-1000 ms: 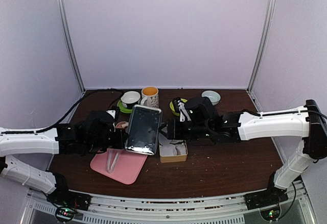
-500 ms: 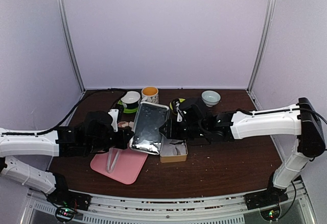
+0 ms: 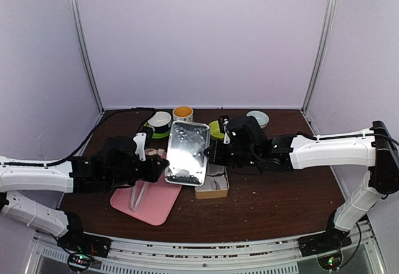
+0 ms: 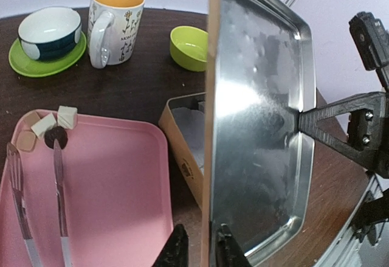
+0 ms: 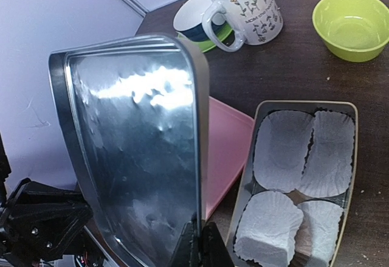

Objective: Pack the chocolate

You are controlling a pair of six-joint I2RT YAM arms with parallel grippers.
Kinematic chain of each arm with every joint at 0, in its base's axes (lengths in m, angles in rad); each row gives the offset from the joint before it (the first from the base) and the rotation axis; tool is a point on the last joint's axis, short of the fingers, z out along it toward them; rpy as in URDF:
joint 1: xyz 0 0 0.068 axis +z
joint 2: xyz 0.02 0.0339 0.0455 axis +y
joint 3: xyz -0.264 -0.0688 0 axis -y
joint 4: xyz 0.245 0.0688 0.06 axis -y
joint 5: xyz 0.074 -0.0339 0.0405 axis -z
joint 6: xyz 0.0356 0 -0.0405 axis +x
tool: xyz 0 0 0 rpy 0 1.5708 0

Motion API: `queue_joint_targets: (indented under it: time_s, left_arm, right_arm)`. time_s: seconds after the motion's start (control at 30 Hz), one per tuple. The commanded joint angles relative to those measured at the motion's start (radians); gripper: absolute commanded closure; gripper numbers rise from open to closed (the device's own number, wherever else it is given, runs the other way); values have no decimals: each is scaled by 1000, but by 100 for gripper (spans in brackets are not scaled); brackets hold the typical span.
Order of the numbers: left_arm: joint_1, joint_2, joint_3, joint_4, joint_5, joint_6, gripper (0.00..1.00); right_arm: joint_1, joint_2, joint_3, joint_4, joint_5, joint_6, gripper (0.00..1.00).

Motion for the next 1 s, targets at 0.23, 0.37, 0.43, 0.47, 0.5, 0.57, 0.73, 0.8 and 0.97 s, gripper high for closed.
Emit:
queue_joint_targets:
  time_s: [0.23,0.37,0.43,0.47,0.5,0.57,0.73,0.8,0.97]
  left_arm:
    - [67,-30,26,-99,28,-20,49]
    - [160,26,124,-311,28,26,48]
    - [185,61,161,-380,16,48,48]
    - [194,78,175,-404,15,58,47]
    - [203,95,188,-429,13,60,46]
    - [215,120,199,-474,8,56,37]
    - [219,97,137,-462,28,37,20]
    - [218,68,112,-459,28,36,18]
    - [218,-35,24,-404,70,79,12]
  right_arm:
    - [-176,-194,-155,-106,12,-104,100]
    - [-266,-285,-189,-254,-29,-220,100]
    - [-307,-326,-197,-349,-29,-278,100]
    - [-331,-344,-202,-394,-38,-304,100]
    - [-353,-358,-205,-442,-43,-329,100]
    - [-392,-379,-215,-514,-52,-370,100]
    - [-480,-387,-290,-546,-89,-403,100]
    - [-523,-368,-314,-530,-142,-424,100]
    - [-629,-262,-310,-496,-288,-468,100]
